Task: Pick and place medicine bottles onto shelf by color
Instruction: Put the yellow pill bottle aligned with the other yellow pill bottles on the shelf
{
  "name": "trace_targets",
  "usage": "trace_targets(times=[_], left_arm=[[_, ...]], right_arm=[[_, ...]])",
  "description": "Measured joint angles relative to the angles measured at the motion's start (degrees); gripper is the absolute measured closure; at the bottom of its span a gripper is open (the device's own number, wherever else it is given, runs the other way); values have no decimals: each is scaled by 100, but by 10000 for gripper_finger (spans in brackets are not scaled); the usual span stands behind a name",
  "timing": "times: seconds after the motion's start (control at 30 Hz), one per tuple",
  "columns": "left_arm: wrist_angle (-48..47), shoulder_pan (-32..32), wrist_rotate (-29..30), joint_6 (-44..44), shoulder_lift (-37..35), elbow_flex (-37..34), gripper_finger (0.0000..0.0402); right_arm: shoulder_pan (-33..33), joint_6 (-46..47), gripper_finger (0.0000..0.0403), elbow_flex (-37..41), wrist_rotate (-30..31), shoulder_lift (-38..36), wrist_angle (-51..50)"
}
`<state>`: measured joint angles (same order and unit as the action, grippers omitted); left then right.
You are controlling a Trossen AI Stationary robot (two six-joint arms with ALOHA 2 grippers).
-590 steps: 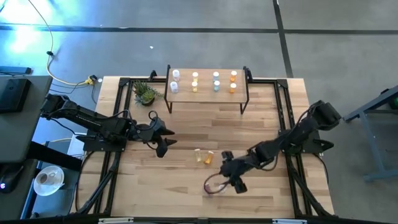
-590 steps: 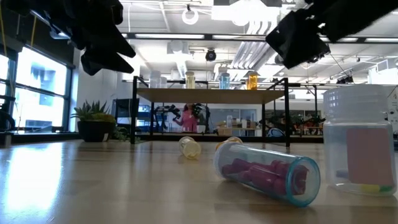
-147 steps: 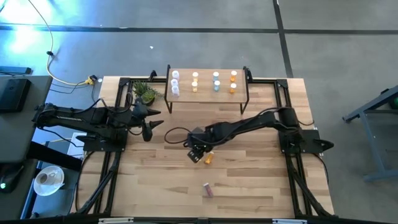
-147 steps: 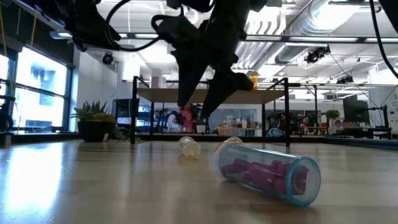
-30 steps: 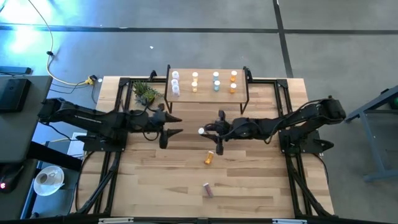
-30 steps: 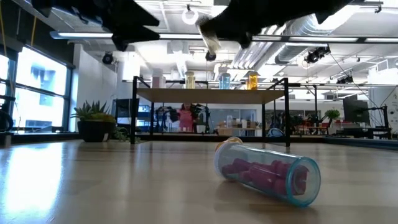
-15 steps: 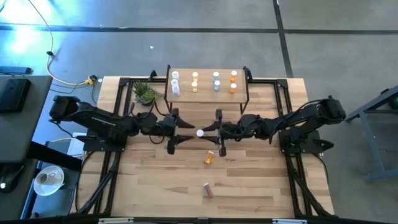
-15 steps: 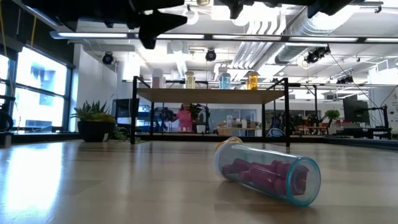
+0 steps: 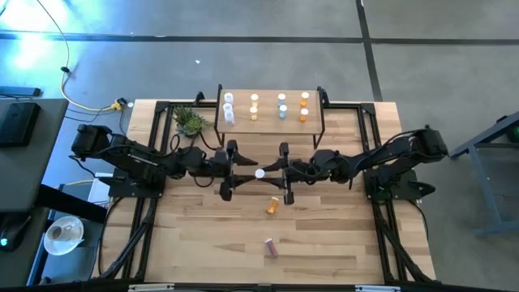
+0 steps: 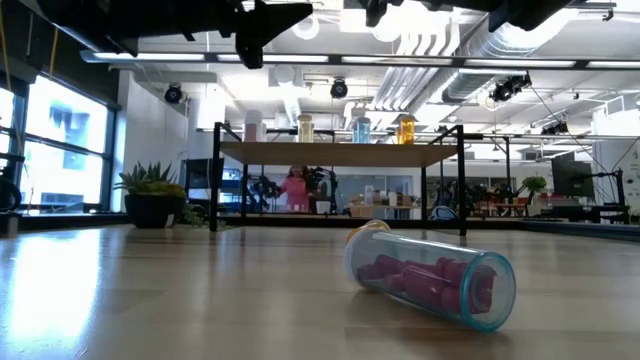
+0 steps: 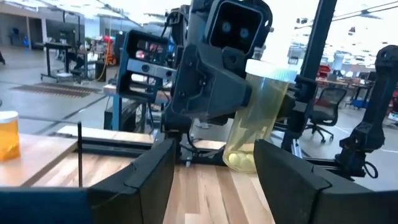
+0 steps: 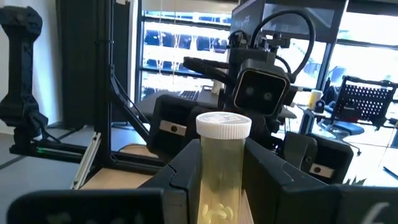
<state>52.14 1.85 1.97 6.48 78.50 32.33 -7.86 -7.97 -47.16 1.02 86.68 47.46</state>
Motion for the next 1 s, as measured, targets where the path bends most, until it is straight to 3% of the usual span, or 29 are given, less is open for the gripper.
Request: trace_targets(times=[0.77, 1.0], left_arm=[[-244, 33, -25, -310, 13, 1, 192], [-320, 58, 14, -416, 13, 1, 192]], right_arm=[[237, 157, 320, 2, 338, 39, -146], [393, 603, 320, 2, 373, 62, -462]])
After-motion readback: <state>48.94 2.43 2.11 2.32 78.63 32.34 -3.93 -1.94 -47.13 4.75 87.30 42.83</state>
